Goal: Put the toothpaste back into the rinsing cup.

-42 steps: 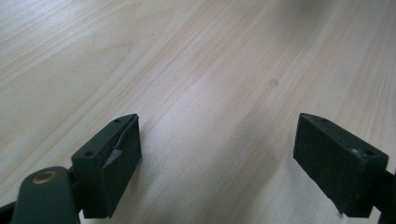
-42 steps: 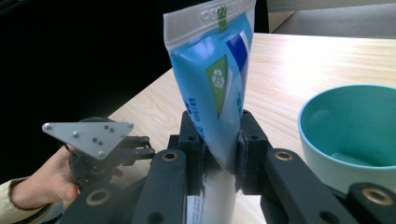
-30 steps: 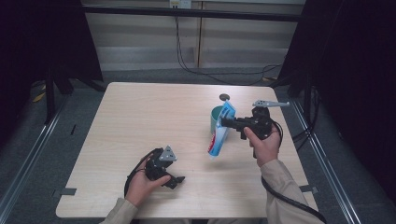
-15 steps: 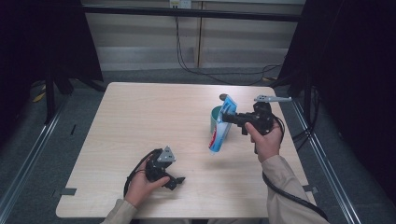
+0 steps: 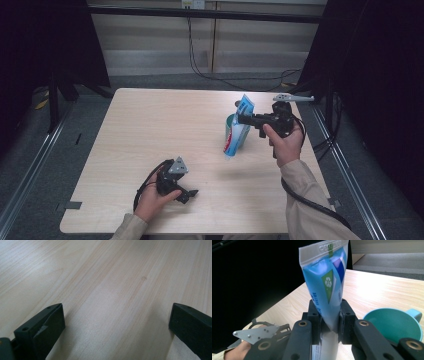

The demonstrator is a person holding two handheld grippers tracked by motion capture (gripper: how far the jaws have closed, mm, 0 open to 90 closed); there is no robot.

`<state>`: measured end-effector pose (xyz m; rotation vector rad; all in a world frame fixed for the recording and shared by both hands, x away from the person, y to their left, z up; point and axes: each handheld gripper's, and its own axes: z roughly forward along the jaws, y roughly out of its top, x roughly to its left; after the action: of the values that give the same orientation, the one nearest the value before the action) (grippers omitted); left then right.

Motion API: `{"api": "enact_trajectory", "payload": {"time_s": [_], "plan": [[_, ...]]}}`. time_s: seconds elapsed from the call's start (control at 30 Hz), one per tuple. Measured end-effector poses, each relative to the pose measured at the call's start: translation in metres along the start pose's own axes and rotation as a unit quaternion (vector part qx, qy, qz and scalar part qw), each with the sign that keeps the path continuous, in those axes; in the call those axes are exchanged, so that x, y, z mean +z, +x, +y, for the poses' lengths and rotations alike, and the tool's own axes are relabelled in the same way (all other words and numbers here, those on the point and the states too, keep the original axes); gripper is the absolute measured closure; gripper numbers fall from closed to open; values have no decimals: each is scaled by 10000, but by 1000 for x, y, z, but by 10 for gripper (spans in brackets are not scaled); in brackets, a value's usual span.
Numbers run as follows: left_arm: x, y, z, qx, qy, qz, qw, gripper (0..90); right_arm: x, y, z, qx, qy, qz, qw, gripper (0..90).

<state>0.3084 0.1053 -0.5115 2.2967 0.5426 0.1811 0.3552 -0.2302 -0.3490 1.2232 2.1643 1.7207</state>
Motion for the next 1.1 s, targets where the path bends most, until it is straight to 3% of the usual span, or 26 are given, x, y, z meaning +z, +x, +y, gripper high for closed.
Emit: {"api": "enact_trajectory", "payload": {"time_s": [0.43, 1.1], "plan": [[0, 0, 0, 5, 10, -3, 10000, 0, -2, 2, 22, -89, -48, -70, 9999, 760], [0, 0, 0, 12, 33, -19, 10000, 0, -9, -5, 41, -78, -196, -237, 9995, 761]]}}
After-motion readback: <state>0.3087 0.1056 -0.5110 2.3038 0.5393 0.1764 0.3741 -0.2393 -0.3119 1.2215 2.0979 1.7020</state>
